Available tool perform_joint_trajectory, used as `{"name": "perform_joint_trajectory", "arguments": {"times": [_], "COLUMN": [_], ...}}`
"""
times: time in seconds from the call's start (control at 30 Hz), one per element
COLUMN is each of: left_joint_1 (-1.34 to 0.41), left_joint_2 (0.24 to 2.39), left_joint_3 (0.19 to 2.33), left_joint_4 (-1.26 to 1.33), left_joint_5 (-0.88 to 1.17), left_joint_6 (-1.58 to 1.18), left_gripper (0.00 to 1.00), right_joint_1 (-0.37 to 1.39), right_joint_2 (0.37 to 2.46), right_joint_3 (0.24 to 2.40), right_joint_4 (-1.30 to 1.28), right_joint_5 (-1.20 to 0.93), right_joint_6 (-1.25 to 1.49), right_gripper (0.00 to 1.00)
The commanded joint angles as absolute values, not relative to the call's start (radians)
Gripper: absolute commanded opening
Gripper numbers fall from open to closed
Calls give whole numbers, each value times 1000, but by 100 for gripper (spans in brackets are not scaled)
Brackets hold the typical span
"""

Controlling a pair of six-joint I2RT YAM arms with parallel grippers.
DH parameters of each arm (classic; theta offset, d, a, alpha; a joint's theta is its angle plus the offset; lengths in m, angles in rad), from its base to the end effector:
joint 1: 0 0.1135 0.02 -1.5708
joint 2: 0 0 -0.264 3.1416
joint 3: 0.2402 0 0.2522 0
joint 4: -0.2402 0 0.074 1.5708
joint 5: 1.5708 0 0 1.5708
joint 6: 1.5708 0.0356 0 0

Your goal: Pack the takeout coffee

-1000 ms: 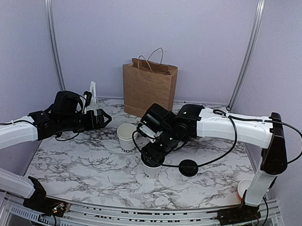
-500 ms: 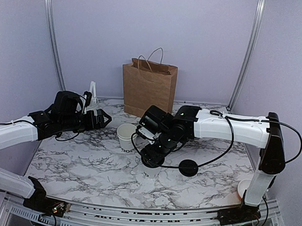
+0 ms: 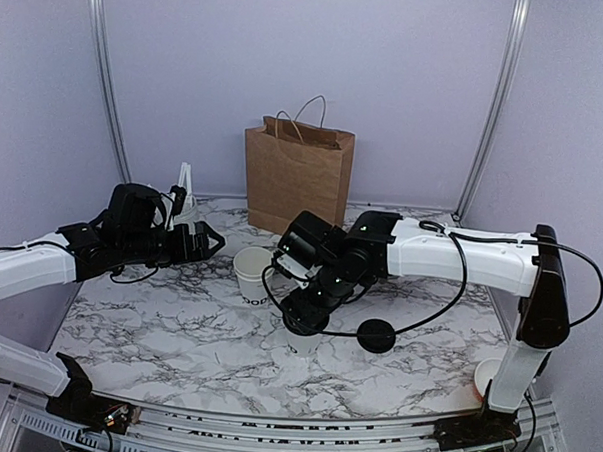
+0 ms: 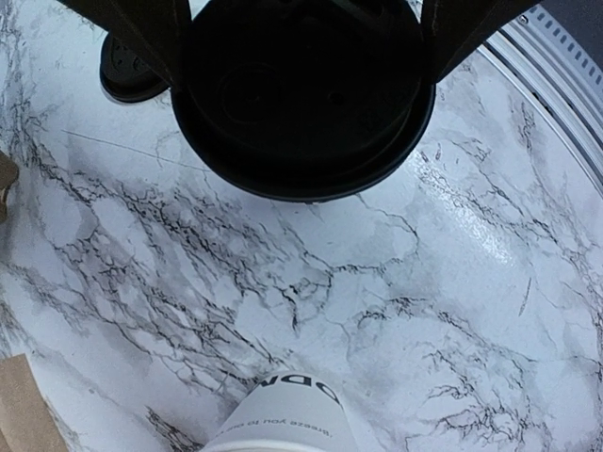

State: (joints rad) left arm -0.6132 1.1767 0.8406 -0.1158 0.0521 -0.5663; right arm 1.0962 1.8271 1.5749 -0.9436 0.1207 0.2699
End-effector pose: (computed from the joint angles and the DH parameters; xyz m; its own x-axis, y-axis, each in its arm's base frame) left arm 0.2183 -0.1559 0.2853 -0.6303 -0.2116 -0.7470 0.3257 0.8013 -0.5018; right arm 0.1771 0.3353 0.2641 -0.6399 -0.6663 -0.3829 -0.7182 0.6957 -0.0103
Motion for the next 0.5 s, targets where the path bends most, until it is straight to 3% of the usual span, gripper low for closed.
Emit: {"name": "perform_joint_trajectory", "arguments": {"times": [0.0,0.47], "left_joint_1": [-607,-627], "left_joint_2": [1167,1190], "left_joint_3": [823,822], "left_joint_4": [-105,-95], "left_joint_5": [90,196], "left_joint_6": [-548,-541], "left_gripper": [99,99], "right_joint_1": [1110,1117], "right_joint_2": [1827,1802], "right_joint_3": [1607,1633], "right_joint_4": [-982,-992], "right_joint_5": [133,155], "right_joint_6": [291,307], "right_gripper": [81,86]}}
